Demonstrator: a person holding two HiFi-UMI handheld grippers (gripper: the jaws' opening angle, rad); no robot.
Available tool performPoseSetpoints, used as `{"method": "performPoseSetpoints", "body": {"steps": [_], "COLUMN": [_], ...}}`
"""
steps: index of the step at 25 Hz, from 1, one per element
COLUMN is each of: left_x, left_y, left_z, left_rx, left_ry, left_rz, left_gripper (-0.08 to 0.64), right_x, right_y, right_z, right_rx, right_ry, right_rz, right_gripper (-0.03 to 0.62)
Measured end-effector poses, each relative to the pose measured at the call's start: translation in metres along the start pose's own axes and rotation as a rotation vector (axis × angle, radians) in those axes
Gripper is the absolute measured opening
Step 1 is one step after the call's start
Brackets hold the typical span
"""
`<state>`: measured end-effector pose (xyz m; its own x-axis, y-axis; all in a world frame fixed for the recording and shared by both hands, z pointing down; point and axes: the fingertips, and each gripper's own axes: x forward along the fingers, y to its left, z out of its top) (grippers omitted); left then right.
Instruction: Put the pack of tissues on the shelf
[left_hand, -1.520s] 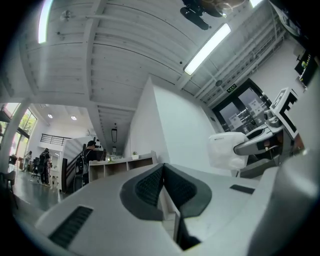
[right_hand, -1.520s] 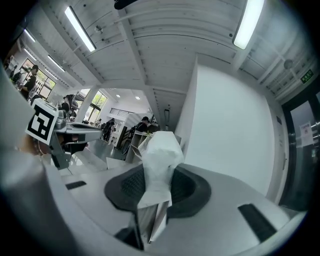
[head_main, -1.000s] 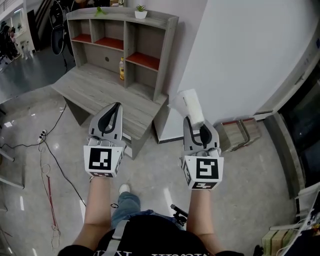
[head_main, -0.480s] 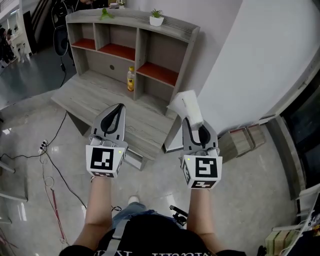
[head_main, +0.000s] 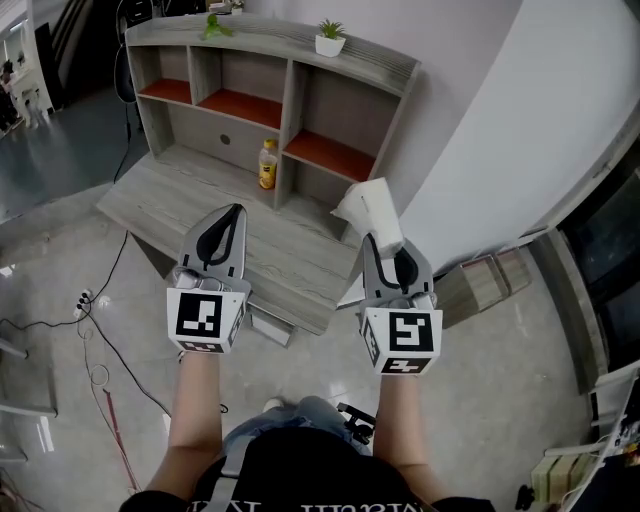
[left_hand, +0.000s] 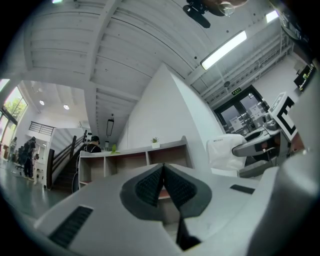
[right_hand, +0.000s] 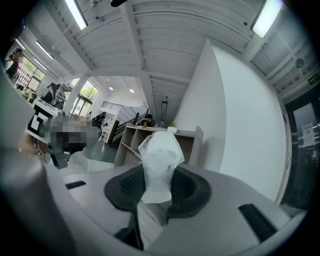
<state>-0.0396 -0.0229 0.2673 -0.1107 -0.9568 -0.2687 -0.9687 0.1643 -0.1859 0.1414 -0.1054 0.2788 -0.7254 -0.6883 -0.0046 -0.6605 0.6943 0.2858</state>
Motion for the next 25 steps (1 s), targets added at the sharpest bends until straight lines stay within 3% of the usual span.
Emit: {"method": "performPoseSetpoints", "body": {"steps": [15,25], "left_x": [0.005,0.053], "left_y": [0.015,0.031], "left_z": [-0.02,-0.042], "left_rx": [-0.067,-0.058], "left_ry": [0.015,0.014], "left_rz": [0.004,-0.049], "left_gripper": [0.012,0.012], "right_x": [0.027,0.08], "right_y": [0.005,0.002], "right_z": [-0.015,-0.023], "right_rx": [0.038,0.074], "right_ry": [0.02,0.005], "right_rz": [0.018,0.0], "right_gripper": [0.114,0.114]}}
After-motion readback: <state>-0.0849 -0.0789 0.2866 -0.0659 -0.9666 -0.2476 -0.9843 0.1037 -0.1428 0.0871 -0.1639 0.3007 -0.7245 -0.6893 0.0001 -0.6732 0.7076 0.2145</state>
